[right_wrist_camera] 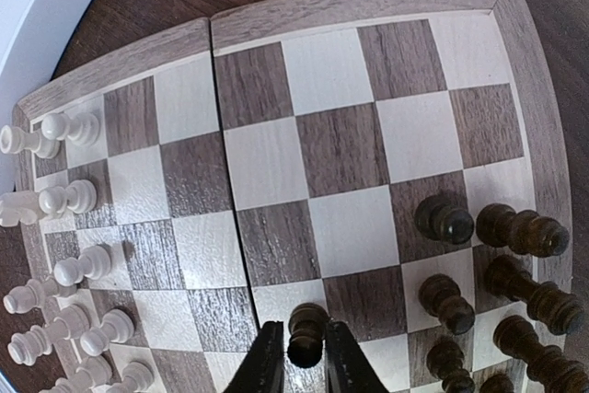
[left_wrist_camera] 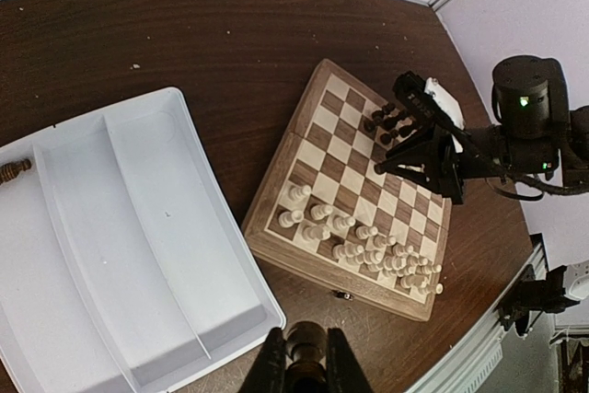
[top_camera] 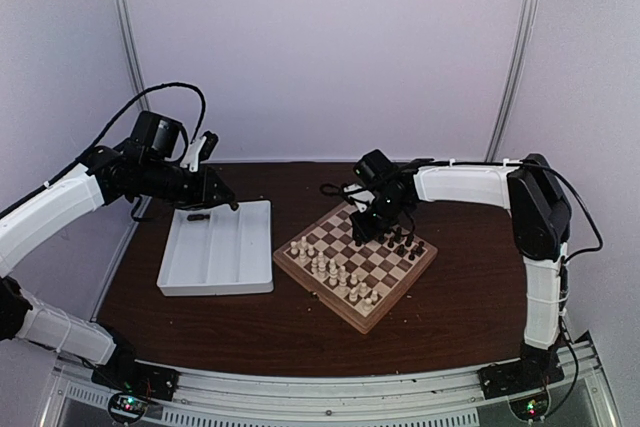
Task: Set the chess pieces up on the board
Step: Pick up the chess piece from the chessboard, then place the chess piece on the chessboard.
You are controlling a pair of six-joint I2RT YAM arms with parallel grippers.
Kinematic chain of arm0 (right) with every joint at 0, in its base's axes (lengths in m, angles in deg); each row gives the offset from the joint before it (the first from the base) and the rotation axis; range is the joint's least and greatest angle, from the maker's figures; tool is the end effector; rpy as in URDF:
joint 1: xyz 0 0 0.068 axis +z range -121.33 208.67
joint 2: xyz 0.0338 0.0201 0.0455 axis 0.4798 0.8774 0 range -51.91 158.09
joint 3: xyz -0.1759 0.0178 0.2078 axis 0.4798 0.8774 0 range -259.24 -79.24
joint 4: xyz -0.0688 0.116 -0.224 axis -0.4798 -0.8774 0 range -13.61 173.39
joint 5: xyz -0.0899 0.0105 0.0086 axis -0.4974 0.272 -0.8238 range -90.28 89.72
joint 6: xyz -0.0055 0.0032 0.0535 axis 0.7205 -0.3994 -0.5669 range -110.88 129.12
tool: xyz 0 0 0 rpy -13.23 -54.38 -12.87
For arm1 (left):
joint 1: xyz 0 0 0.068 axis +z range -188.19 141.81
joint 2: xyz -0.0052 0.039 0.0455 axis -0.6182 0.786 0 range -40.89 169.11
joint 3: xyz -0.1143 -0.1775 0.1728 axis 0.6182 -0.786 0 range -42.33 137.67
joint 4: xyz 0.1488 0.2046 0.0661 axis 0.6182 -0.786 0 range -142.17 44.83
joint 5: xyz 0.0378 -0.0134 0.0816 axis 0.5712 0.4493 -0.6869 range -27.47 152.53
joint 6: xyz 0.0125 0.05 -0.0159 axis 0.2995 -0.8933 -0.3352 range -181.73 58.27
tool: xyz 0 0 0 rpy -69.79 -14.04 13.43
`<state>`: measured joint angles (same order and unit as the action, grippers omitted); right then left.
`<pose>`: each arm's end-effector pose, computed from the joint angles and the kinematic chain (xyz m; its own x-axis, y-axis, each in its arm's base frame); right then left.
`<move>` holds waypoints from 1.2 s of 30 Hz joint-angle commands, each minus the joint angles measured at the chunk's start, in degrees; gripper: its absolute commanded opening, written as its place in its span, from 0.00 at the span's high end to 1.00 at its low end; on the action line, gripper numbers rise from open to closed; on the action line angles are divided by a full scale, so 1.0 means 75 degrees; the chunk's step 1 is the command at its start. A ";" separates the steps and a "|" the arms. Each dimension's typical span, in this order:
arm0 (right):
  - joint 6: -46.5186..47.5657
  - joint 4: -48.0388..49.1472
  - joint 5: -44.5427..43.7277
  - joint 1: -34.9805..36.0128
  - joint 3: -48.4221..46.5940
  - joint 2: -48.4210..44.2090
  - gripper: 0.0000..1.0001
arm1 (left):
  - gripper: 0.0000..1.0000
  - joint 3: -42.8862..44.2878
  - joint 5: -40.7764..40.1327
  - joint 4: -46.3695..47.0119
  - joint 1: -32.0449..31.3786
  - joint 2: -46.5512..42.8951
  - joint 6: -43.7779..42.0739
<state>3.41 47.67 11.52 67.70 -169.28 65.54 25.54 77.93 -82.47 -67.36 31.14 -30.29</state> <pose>0.3342 0.2802 0.1912 -0.7580 -0.4890 -0.4316 -0.6157 0.7547 0.2264 0.2298 -0.1392 0.3349 -0.8290 -0.1131 -0.5477 0.2476 0.8038 -0.5408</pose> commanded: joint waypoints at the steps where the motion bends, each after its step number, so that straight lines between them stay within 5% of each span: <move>1: 0.0082 -0.0167 -0.0024 0.0032 0.0052 0.0019 0.79 | 0.95 -0.0003 0.0062 0.0344 0.0057 0.0011 -0.0067; 11: 0.0116 -0.0205 -0.0031 0.0031 0.0030 0.0018 0.94 | 0.95 -0.0027 0.0067 0.0344 0.0057 -0.0017 -0.0069; 36: 0.0365 0.0179 -0.0577 -0.0034 -0.1563 0.0769 0.98 | 0.95 0.0007 0.0109 0.0347 0.0057 0.0056 -0.0088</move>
<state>5.85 47.25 9.79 67.67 -179.11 69.91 25.54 78.02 -82.49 -67.36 31.14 -30.31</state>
